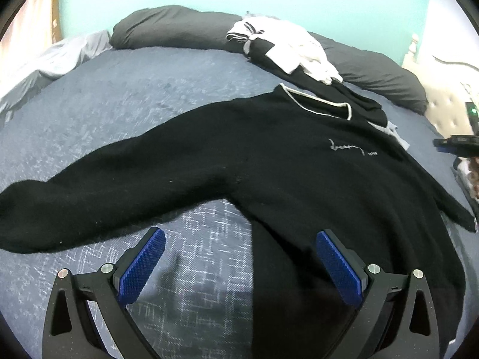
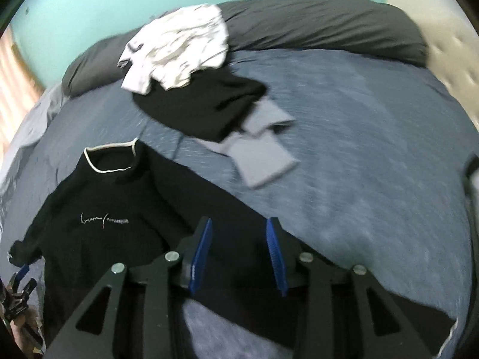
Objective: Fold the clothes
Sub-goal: 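Move the right tool to the white-trimmed collar and grasp it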
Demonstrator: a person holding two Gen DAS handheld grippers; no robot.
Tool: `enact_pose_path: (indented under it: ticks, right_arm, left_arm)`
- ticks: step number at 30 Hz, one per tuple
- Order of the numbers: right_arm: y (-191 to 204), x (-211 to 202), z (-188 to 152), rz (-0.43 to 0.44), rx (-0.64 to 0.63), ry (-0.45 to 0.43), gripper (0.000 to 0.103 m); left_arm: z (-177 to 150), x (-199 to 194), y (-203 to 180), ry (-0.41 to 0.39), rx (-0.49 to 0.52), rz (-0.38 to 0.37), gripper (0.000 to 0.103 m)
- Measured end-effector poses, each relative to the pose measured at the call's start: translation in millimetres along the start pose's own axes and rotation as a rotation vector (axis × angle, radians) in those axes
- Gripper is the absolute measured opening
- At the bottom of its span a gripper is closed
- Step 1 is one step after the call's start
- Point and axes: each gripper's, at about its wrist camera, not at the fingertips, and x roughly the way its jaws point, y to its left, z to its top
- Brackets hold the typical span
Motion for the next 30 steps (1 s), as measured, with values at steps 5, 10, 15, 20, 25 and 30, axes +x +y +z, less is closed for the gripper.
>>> enact_pose_path:
  ticks: [5,10,15,20,25,30]
  right_arm:
    - [30,43,25,0.018,-0.057,0.058,0.038]
    - [49,77,40,0.003,-0.108,0.109,0.039]
    - [67,106,47,-0.006,-0.160,0.148,0.039]
    - [75,123,44,-0.001,-0.194,0.178,0.027]
    - [73,120,49,-0.006,-0.210,0.143,0.008]
    - [63,110,61,-0.063,-0.196,0.081,0.007]
  left_arm:
    - [2,7,10,0.004,-0.015,0.007,0.103]
    - [0,12,11,0.016,-0.008,0.005,0.103]
    - [0,13,10,0.014,-0.002,-0.001,0.103]
    - [-1,20,11,0.028,-0.008,0.000,0.103]
    - [0,21,9,0.023,-0.004,0.000,0.103]
    - [0,24,7,0.027,0.001,0.004,0.103]
